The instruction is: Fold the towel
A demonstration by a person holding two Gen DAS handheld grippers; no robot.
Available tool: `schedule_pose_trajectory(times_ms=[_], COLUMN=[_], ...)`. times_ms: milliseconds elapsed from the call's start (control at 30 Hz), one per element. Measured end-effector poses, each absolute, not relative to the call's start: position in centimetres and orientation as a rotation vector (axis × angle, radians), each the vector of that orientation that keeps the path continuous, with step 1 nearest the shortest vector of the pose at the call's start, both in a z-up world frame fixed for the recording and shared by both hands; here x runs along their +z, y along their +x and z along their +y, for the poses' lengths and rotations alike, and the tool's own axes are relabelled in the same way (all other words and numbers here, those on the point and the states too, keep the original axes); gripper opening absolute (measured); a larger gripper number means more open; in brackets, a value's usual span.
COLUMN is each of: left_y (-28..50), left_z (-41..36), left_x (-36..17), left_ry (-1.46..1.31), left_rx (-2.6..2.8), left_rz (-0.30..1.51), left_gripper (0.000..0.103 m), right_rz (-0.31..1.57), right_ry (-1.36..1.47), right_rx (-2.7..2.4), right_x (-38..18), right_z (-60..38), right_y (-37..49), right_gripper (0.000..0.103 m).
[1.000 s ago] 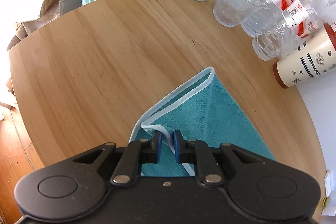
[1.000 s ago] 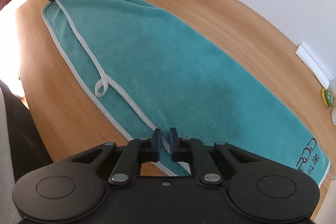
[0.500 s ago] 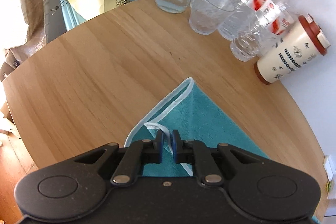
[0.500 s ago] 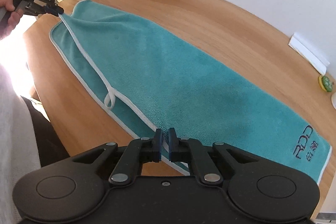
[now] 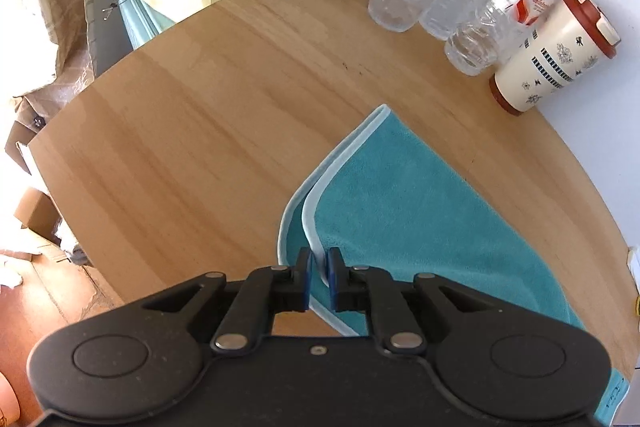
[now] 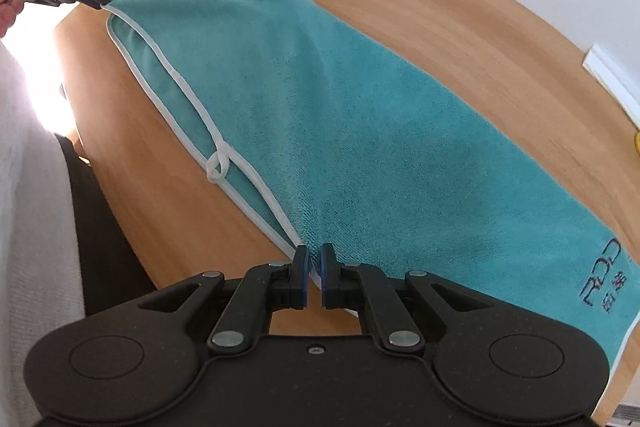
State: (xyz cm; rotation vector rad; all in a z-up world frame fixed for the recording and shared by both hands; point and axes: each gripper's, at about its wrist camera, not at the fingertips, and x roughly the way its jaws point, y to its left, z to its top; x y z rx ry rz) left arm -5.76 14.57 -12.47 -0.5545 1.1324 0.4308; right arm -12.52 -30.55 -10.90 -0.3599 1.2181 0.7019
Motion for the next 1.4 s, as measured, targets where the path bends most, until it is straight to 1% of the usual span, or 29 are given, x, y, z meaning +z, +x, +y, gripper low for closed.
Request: schedule_pose_trajectory(times_ms=[167,333,367,433,567,700,767,867,900,933,967,1000,1067,1133,1167,1300,1400], left_y=[-6.0,-5.5,-5.4,-5.1,-5.2,-5.8,-6.1,-6.3,-6.3,-6.3,-6.4,-6.5,-6.8,-7.2,-7.3,-6.6,-3.8], left_z=[14.7,14.6,14.5,14.5,14.6,14.7,14.7,14.7,14.5,14.3,14.2,14.2,14.9,16.0,16.5,17.7,15.4], left_x=[-13.5,-12.3,-12.0,-11.6,-11.2,-12.5,-13.2,-13.7,-13.8,-14.0,-14.1,-14.2,-14.1,-13.9,-13.7,-12.4,-11.7], left_ry=[-0.515,-0.478,-0.464,-0.464,-0.443,-0.441,-0.437,-0.424,-0.403,-0.371,-0.349,-0.340,-0.312,-0.287,-0.280,-0.219,-0.223], left_rx=[0.446,0.407,0.396,0.364,0.343,0.357,0.373,0.379,0.373,0.363,0.359,0.360,0.391,0.440,0.459,0.538,0.460], left_rz=[1.164,1.141,1.146,1.159,1.167,1.220,1.235,1.232,1.236,1.246,1.255,1.263,1.284,1.287,1.286,1.210,1.114], left_gripper=[0.008,0.008,0.006,0.006,0.006,0.006,0.006,0.007,0.007,0.009,0.015,0.016,0.017,0.017,0.017,0.018,0.020], right_rz=[1.223,1.197,1.198,1.213,1.260,1.298,1.279,1.245,1.235,1.231,1.228,1.224,1.222,1.205,1.189,1.161,1.164], right_ry=[-0.388,-0.248,-0.231,-0.200,-0.161,-0.228,-0.261,-0.315,-0.341,-0.363,-0.389,-0.399,-0.365,-0.308,-0.276,-0.216,-0.198], right_rx=[0.687,0.665,0.664,0.665,0.689,0.701,0.679,0.658,0.652,0.655,0.661,0.653,0.608,0.524,0.446,0.198,0.036], right_x=[-11.2,-8.7,-8.5,-8.4,-9.2,-10.8,-11.7,-12.1,-12.1,-12.1,-11.9,-11.7,-11.0,-10.3,-10.0,-10.7,-11.6], right_z=[-30.6,-32.5,-32.9,-33.7,-34.2,-33.3,-32.6,-31.9,-31.6,-31.6,-31.6,-31.9,-33.4,-35.8,-37.5,-41.3,-43.9], right_y=[-12.2,-10.6,-10.3,-10.0,-10.1,-11.2,-11.2,-11.4,-11.6,-11.8,-12.1,-12.3,-12.5,-12.7,-12.6,-11.3,-10.1], right_gripper=[0.006,0.005,0.005,0.005,0.005,0.005,0.005,0.013,0.024,0.029,0.029,0.029,0.029,0.033,0.033,0.033,0.033])
